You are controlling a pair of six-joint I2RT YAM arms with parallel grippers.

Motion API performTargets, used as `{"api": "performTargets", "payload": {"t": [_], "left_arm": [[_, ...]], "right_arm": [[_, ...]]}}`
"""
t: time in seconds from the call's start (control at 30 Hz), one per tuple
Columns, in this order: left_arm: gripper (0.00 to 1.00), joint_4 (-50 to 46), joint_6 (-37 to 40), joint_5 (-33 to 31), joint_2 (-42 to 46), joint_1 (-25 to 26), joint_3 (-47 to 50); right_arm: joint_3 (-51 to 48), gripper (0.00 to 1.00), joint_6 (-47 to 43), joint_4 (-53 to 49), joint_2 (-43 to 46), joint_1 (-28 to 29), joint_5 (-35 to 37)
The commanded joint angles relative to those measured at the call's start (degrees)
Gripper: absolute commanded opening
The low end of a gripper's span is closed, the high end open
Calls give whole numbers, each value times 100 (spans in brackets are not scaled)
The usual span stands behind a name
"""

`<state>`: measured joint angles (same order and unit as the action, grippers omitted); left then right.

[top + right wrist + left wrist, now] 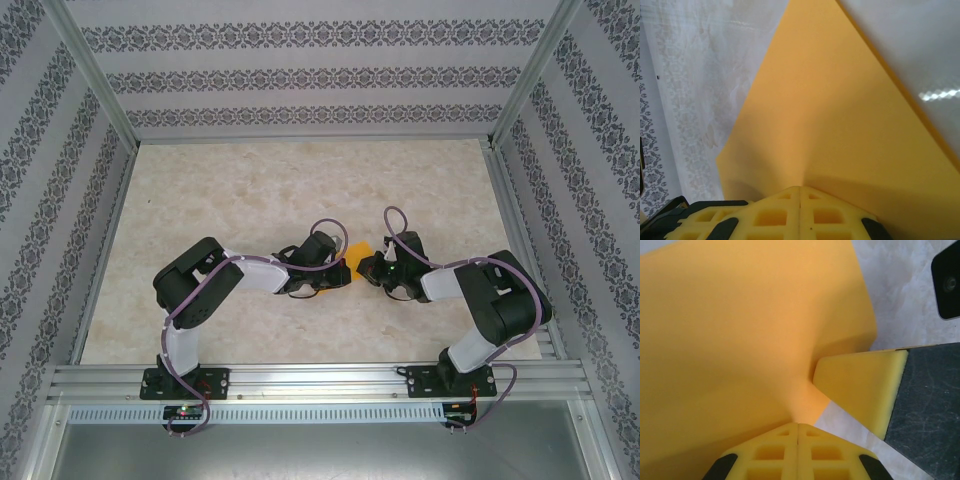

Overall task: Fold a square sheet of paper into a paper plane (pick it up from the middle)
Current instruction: First fold in half a square sheet of paper at the center of the table.

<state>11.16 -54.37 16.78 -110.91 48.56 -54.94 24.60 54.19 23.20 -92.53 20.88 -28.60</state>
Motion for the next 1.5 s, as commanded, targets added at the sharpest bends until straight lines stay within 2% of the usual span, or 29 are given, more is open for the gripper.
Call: {"api": "performTargets", "payload": {"t": [0.0, 0.2, 0.33, 0.53, 0.7, 0.9, 1.17, 1.47], "left_arm": [[0, -48, -249, -127, -60, 66, 56], [0, -528, -314, -490, 164, 58, 223], [0, -711, -138, -637, 521, 60, 264], [1, 133, -467, -486, 782, 133, 487], [0, 572, -929, -812, 696, 349, 598], [0, 1053, -1690, -1631, 530, 587, 759], [0, 1159, -2192, -1963, 181, 662, 668], [0, 1119, -2530, -2086, 103, 662, 853]], "right_arm": [[-167, 0, 133, 14, -277, 67, 473], [-652, 0, 575, -97, 130, 152, 845], [-816, 0, 1116, -392, 639, 537, 1183], [-662, 0, 1966, -684, 1168, 1140, 1821], [-589, 0, 1823, -350, 1327, 1190, 1868], [-536, 0, 1338, -288, 1641, 1131, 1866], [-149, 0, 1033, 81, 1047, 761, 1351], [-66, 0, 936, 505, 300, 733, 1044]]}}
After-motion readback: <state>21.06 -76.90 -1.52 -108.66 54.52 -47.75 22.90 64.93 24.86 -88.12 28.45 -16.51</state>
